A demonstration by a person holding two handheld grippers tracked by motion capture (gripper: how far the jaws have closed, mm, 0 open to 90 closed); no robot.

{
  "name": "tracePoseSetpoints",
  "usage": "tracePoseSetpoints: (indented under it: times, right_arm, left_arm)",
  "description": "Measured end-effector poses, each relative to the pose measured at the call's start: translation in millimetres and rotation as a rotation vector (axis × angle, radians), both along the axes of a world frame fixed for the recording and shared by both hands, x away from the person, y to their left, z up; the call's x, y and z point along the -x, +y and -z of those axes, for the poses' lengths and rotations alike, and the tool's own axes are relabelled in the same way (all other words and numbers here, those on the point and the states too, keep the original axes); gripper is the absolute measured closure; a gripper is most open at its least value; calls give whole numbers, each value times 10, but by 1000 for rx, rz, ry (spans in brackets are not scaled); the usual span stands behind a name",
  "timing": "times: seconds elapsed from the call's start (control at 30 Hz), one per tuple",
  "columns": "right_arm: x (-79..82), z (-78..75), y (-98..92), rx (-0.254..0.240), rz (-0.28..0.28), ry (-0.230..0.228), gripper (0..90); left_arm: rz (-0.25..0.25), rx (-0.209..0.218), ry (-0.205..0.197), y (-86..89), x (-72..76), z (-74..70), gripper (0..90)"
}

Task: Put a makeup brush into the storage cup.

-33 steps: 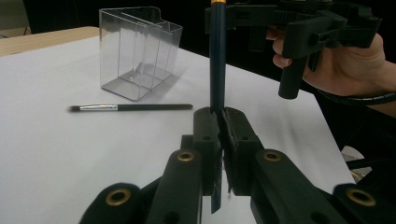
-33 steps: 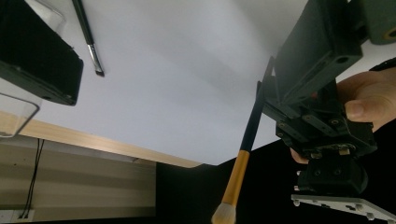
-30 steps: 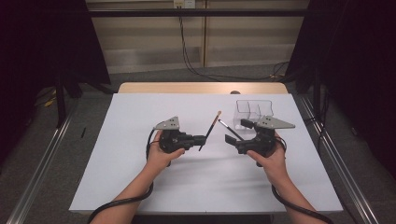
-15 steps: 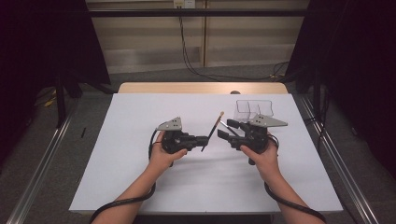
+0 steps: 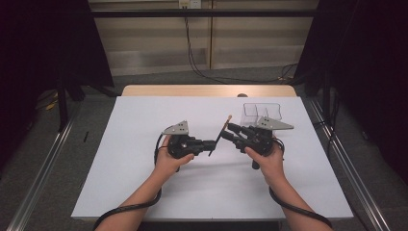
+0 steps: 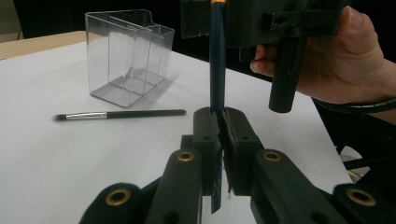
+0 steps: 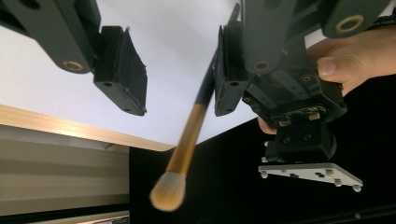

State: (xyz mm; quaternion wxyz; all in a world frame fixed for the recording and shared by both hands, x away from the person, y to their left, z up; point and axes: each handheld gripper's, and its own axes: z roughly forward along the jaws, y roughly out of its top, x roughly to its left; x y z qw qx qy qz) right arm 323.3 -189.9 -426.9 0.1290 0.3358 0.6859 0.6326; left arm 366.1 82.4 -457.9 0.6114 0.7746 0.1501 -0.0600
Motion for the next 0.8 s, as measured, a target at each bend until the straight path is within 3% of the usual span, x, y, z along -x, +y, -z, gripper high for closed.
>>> tracePoseSetpoints:
  times: [0.13, 0.43, 0.57, 0.8]
  right_arm:
    - [-3, 9, 37, 8, -16, -6, 592]
    - [1, 14, 97, -31, -65, 29, 812]
    - [-2, -3, 111, -67, -90, 47, 841]
    - [-7, -36, 133, -61, -106, 33, 842]
  left_arm:
    - [-1, 4, -1, -2, 3, 8, 845]
    - [5, 19, -9, -13, 9, 12, 844]
    - [8, 30, -20, -25, 17, 2, 841]
    - [16, 44, -21, -7, 13, -6, 833]
